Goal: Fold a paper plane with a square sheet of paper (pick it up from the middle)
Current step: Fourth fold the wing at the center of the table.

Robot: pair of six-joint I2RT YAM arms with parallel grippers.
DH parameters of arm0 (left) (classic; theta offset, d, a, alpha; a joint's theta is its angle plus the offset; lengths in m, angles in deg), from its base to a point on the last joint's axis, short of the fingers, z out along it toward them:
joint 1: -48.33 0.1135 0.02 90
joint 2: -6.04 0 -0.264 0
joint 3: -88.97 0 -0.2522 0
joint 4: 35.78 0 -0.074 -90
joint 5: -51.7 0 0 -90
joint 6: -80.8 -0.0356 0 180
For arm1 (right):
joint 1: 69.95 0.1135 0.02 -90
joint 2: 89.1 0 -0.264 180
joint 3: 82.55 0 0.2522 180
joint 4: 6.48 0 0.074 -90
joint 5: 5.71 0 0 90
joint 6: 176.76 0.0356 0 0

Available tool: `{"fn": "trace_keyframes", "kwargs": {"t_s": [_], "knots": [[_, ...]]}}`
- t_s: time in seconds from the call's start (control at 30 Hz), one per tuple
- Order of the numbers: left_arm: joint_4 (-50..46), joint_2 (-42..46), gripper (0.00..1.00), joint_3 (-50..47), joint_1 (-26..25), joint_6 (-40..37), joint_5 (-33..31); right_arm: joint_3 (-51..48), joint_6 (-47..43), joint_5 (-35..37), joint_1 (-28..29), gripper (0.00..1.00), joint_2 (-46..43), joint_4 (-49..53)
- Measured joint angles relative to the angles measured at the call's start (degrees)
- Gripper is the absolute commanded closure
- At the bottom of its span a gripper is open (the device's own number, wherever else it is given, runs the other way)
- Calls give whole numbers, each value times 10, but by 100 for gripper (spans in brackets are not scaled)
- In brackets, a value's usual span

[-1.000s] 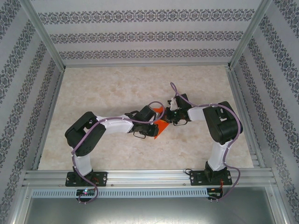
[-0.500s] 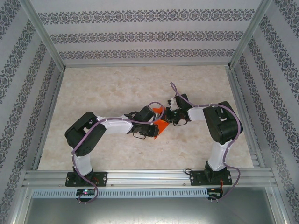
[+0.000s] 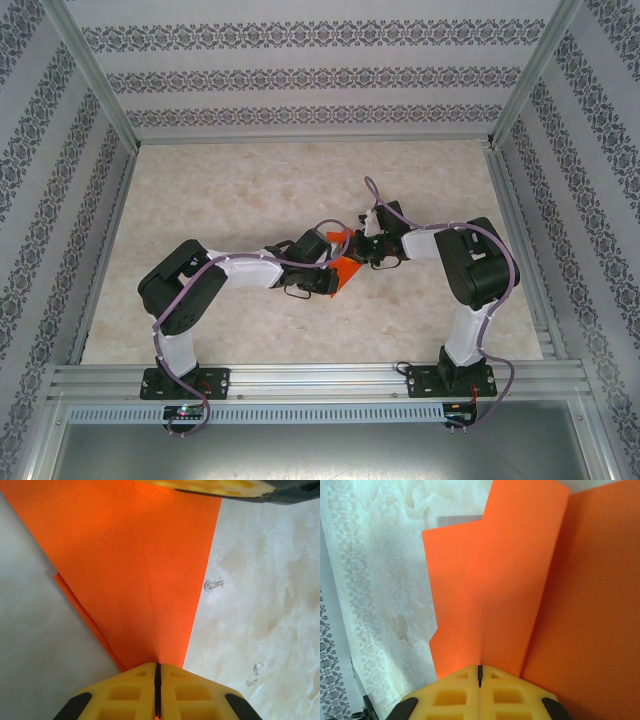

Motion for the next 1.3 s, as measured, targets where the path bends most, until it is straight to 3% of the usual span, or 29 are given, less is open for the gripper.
{"fn": "trace_keyframes", "kwargs": {"t_s": [0.3,0.63,0.97,1.3], "knots": [[3,7,89,-9,-1,-10,-2,-1,0,0,-2,100,-2,1],[7,9,90,-15,-3,-30,-10,-29,3,19,-12,92,-49,32],[11,9,90,-18,-3,-60,-9,-78,51,17,17,96,-142,20],[24,13,90,-27,-3,-73,-9,-89,114,8,56,98,-82,-55]]}}
